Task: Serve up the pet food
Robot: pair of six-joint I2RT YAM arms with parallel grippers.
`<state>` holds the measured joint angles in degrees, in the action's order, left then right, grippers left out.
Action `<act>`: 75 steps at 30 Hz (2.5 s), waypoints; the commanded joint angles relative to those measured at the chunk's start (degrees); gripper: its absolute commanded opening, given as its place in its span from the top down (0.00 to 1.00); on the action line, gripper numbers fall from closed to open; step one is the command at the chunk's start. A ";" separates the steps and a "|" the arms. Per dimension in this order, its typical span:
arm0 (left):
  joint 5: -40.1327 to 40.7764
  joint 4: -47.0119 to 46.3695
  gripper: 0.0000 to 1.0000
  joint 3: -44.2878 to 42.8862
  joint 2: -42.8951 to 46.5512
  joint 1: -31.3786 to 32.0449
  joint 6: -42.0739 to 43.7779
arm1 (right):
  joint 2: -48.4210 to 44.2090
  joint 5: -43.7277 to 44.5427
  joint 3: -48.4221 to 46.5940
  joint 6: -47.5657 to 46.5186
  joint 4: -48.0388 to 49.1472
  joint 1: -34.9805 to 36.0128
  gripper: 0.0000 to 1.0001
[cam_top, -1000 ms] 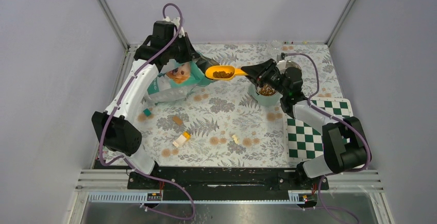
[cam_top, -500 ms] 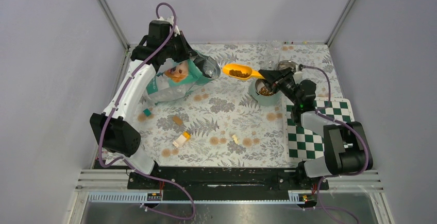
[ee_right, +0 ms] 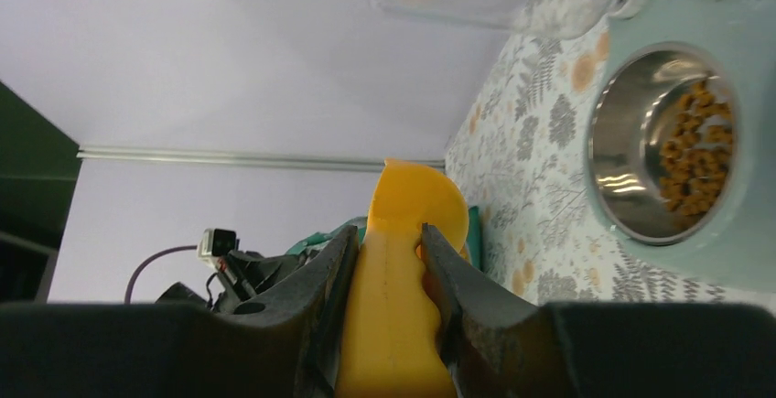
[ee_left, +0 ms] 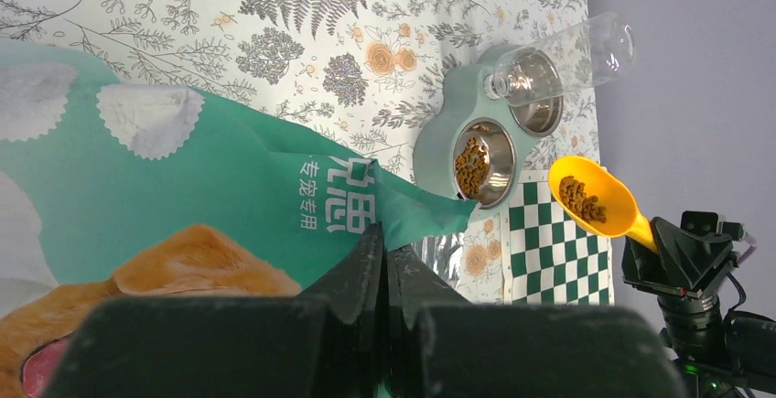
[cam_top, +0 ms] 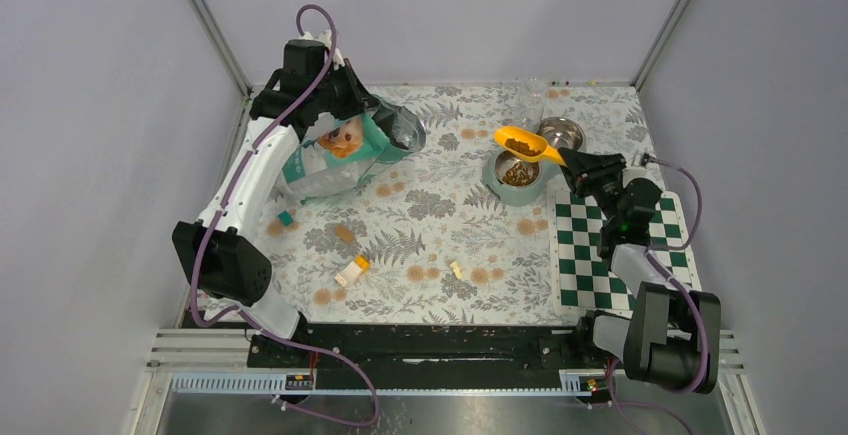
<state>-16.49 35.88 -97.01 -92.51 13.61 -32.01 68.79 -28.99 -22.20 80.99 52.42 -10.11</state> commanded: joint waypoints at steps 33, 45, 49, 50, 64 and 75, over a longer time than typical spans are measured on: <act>-0.53 -4.10 1.00 0.25 3.70 -2.36 1.36 | -3.54 18.21 -21.00 -37.69 -51.86 0.68 1.00; -3.43 -2.84 1.00 -0.39 3.19 -2.32 1.61 | -7.98 36.31 -29.83 -48.18 -63.99 9.44 1.00; -4.92 -1.25 1.00 -1.69 2.83 -2.19 2.08 | -9.69 32.19 -31.95 -47.59 -65.28 9.82 1.00; -5.20 -1.16 1.00 -1.76 2.82 -2.10 2.04 | -10.47 29.82 -32.26 -46.86 -65.30 9.84 1.00; -7.86 -0.73 1.00 0.58 4.67 1.90 1.04 | -14.52 3.32 -32.69 -23.99 -42.67 24.56 1.00; -5.76 1.10 1.00 -0.99 3.60 5.45 0.61 | 1.68 11.92 -43.14 -34.92 -45.53 35.75 1.00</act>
<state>-20.43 41.08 -95.33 -91.92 17.80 -30.20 65.14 -19.64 -59.92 50.50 4.16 22.74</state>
